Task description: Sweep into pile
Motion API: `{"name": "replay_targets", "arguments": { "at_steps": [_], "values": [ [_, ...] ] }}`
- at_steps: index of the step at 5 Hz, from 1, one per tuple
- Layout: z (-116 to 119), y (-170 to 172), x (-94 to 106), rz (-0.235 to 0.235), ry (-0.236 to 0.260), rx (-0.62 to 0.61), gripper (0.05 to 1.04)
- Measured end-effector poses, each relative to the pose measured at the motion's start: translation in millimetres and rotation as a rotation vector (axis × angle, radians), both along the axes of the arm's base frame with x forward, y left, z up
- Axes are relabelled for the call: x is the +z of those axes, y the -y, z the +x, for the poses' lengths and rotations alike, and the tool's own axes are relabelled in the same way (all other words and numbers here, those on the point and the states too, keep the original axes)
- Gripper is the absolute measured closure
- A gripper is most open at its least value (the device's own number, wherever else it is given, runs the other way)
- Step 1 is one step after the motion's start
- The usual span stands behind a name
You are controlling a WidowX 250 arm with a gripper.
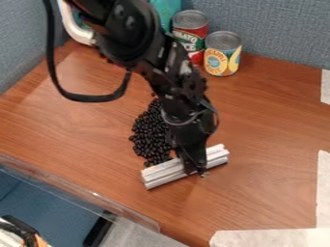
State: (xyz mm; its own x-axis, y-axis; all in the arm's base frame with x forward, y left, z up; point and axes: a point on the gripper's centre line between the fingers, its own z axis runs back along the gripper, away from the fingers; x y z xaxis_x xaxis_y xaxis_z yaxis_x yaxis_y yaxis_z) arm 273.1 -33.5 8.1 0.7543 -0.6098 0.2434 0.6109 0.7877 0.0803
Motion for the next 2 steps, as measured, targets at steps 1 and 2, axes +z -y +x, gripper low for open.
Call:
{"name": "replay_targets", "arguments": {
  "at_steps": [1, 2],
  "values": [
    [2, -12, 0.7, 0.008, -0.002, 0.003, 0.747],
    [9, -23, 4.9, 0.004, 0.015, 0.011, 0.747]
  ]
}}
